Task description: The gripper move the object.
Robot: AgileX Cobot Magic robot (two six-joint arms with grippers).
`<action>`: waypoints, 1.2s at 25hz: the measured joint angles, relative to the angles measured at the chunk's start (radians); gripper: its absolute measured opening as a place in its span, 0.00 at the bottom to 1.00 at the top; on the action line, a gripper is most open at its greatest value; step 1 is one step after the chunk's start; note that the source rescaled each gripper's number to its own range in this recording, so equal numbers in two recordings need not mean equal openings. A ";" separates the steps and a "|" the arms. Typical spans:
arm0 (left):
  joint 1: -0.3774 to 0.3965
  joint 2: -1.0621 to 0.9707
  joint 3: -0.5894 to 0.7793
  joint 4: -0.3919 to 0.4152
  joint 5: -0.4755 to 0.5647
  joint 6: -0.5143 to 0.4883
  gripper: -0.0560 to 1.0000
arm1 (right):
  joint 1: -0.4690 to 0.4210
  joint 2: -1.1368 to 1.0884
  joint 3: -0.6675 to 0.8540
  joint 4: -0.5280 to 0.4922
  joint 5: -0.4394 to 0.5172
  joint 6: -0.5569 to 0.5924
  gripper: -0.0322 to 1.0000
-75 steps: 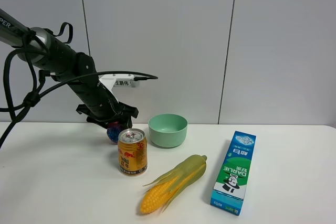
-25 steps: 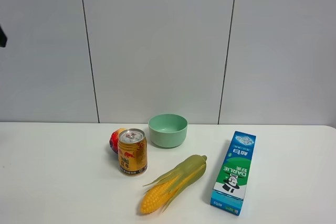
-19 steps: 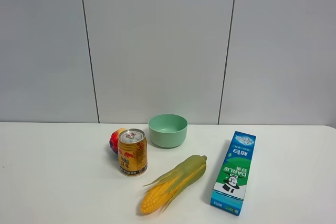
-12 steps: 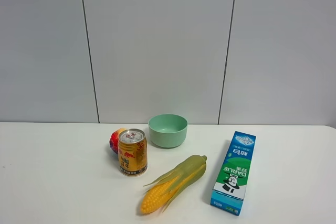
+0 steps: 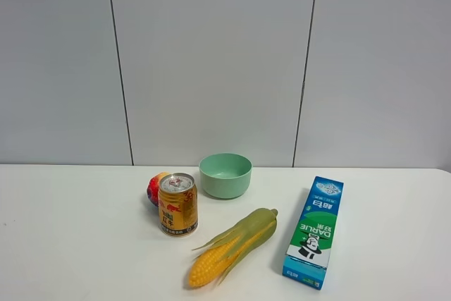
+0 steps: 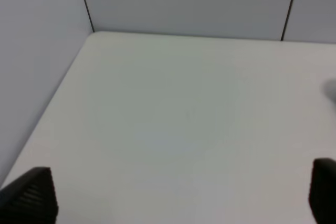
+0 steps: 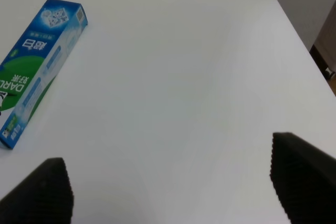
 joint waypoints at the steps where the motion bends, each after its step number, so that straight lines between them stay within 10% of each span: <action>1: 0.000 -0.010 0.013 -0.001 0.005 -0.007 0.98 | 0.000 0.000 0.000 0.000 0.000 0.000 1.00; 30: 0.000 -0.061 0.058 -0.016 0.108 -0.017 0.98 | 0.000 0.000 0.000 0.000 0.000 0.000 1.00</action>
